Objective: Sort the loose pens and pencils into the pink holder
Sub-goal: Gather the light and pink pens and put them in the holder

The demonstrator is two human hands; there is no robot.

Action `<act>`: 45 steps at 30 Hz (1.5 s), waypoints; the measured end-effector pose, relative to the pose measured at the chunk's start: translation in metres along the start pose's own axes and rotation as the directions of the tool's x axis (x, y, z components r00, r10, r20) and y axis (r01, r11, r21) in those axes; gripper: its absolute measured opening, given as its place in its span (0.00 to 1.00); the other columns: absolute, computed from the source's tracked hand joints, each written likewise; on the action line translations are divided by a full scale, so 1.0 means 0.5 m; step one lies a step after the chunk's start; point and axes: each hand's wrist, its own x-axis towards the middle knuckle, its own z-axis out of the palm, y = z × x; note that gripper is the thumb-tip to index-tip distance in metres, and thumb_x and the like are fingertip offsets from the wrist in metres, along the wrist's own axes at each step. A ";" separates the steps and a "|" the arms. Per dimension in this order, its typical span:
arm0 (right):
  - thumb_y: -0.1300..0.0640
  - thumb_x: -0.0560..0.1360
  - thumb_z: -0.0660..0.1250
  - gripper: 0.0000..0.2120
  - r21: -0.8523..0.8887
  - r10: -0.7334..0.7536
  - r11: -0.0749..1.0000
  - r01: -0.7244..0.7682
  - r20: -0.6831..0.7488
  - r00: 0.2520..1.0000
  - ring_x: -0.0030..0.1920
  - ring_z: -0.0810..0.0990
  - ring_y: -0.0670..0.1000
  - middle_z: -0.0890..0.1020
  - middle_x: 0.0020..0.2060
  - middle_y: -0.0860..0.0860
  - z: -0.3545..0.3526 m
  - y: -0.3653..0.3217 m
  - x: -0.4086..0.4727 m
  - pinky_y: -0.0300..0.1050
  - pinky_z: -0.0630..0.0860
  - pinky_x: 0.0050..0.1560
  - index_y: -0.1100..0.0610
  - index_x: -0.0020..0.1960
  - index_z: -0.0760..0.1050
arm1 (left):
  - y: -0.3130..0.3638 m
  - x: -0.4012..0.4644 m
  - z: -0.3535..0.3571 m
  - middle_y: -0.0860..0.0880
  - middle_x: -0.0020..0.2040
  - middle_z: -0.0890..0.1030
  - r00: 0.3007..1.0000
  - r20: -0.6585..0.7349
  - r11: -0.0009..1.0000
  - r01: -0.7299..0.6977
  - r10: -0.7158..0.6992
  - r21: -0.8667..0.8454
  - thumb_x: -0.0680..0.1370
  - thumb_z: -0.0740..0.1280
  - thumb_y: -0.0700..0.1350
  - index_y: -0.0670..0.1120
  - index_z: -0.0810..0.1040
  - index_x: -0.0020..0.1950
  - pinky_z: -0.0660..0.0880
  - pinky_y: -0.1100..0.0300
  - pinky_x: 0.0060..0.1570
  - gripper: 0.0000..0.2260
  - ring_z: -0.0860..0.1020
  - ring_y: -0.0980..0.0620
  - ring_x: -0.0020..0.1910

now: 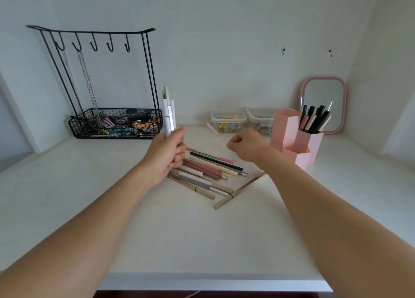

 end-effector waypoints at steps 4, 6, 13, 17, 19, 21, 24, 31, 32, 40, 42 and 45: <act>0.63 0.79 0.67 0.05 0.574 -0.122 0.816 0.060 0.070 0.990 0.34 0.77 0.48 0.80 0.35 0.53 0.011 -0.057 -0.043 0.38 0.77 0.36 0.61 0.44 0.79 | 0.003 -0.005 0.003 0.53 0.27 0.61 0.997 0.066 1.000 -0.030 0.030 0.000 0.77 0.70 0.61 0.50 0.69 0.34 0.57 0.64 0.20 0.20 0.58 0.55 0.24; 0.63 0.78 0.68 0.04 0.677 -0.208 0.730 0.094 0.089 0.974 0.34 0.78 0.47 0.81 0.35 0.54 0.026 -0.080 -0.063 0.38 0.78 0.36 0.62 0.45 0.79 | 0.002 -0.008 0.006 0.54 0.27 0.60 0.993 0.101 0.999 -0.054 0.054 -0.008 0.71 0.75 0.63 0.50 0.72 0.37 0.56 0.64 0.22 0.20 0.57 0.55 0.24; 0.68 0.78 0.65 0.07 0.842 -0.320 0.539 -0.038 0.246 0.915 0.34 0.80 0.47 0.82 0.35 0.53 0.053 -0.097 -0.094 0.37 0.79 0.36 0.61 0.46 0.80 | -0.001 -0.011 0.009 0.54 0.27 0.73 0.977 0.153 0.981 -0.164 0.148 0.101 0.59 0.84 0.56 0.40 0.77 0.50 0.63 0.66 0.22 0.31 0.69 0.56 0.24; 0.66 0.75 0.71 0.02 0.842 -0.242 0.510 -0.176 0.336 0.910 0.32 0.82 0.47 0.84 0.36 0.54 0.047 -0.095 -0.097 0.37 0.78 0.33 0.64 0.46 0.82 | -0.010 -0.009 0.009 0.57 0.31 0.78 0.950 0.234 0.924 -0.269 0.208 0.271 0.63 0.83 0.47 0.48 0.75 0.43 0.74 0.66 0.33 0.18 0.78 0.58 0.33; 0.64 0.73 0.73 0.03 0.814 -0.208 0.558 -0.162 0.326 0.922 0.33 0.81 0.47 0.84 0.37 0.55 0.046 -0.096 -0.098 0.36 0.77 0.33 0.63 0.46 0.83 | -0.016 -0.010 0.013 0.58 0.29 0.75 0.943 0.251 0.907 -0.290 0.217 0.306 0.70 0.79 0.43 0.48 0.74 0.41 0.70 0.67 0.28 0.14 0.74 0.59 0.29; 0.61 0.73 0.74 0.05 0.783 -0.172 0.612 -0.114 0.272 0.947 0.34 0.81 0.47 0.84 0.38 0.54 0.043 -0.098 -0.095 0.35 0.76 0.33 0.62 0.47 0.83 | -0.017 -0.012 0.015 0.54 0.27 0.73 0.957 0.217 0.914 -0.256 0.193 0.316 0.75 0.73 0.47 0.48 0.74 0.43 0.65 0.64 0.23 0.09 0.70 0.57 0.25; 0.56 0.74 0.74 0.08 0.608 -0.069 0.792 0.062 -0.012 0.998 0.35 0.79 0.46 0.83 0.36 0.51 0.023 -0.092 -0.075 0.39 0.77 0.35 0.61 0.47 0.83 | -0.011 -0.009 0.013 0.50 0.26 0.73 0.977 0.114 0.948 -0.204 0.181 0.245 0.81 0.68 0.51 0.47 0.71 0.44 0.62 0.64 0.20 0.11 0.72 0.51 0.23; 0.53 0.76 0.70 0.14 -0.087 -0.150 0.985 0.150 0.011 0.989 0.45 0.83 0.53 0.86 0.46 0.59 -0.018 -0.047 -0.041 0.53 0.80 0.55 0.65 0.49 0.84 | 0.005 -0.002 -0.003 0.55 0.26 0.67 0.983 -0.135 0.992 -0.127 0.125 -0.010 0.81 0.69 0.50 0.50 0.67 0.41 0.58 0.65 0.20 0.13 0.64 0.56 0.23; 0.52 0.77 0.69 0.15 -0.228 -0.171 0.956 0.186 0.086 0.982 0.49 0.83 0.55 0.86 0.49 0.60 -0.017 -0.047 -0.045 0.54 0.79 0.57 0.65 0.50 0.84 | 0.007 -0.002 -0.002 0.55 0.26 0.65 0.983 -0.147 0.993 -0.115 0.108 -0.040 0.80 0.69 0.50 0.51 0.67 0.41 0.56 0.65 0.20 0.14 0.62 0.56 0.23; 0.54 0.76 0.70 0.14 -0.385 -0.119 0.906 0.179 0.174 0.978 0.50 0.83 0.57 0.85 0.48 0.58 -0.001 -0.045 -0.050 0.53 0.80 0.56 0.65 0.51 0.84 | 0.014 0.002 -0.005 0.53 0.27 0.67 0.984 -0.180 0.991 -0.014 -0.011 -0.135 0.80 0.68 0.55 0.50 0.66 0.37 0.57 0.66 0.18 0.17 0.67 0.57 0.23; 0.54 0.76 0.70 0.16 -0.349 -0.085 0.925 0.150 0.195 0.977 0.42 0.81 0.57 0.83 0.40 0.59 -0.003 -0.043 -0.049 0.49 0.80 0.50 0.69 0.46 0.82 | 0.010 0.003 -0.005 0.53 0.27 0.68 0.986 -0.165 0.992 -0.016 -0.005 -0.124 0.81 0.68 0.54 0.49 0.67 0.39 0.57 0.67 0.19 0.16 0.66 0.58 0.23; 0.56 0.77 0.68 0.15 -0.321 -0.052 0.938 0.129 0.238 0.970 0.34 0.71 0.55 0.74 0.32 0.59 0.001 -0.046 -0.052 0.47 0.70 0.40 0.63 0.35 0.74 | 0.004 0.004 -0.009 0.54 0.27 0.64 0.991 -0.134 0.995 -0.013 0.000 -0.100 0.81 0.68 0.55 0.50 0.66 0.40 0.56 0.67 0.19 0.16 0.62 0.58 0.23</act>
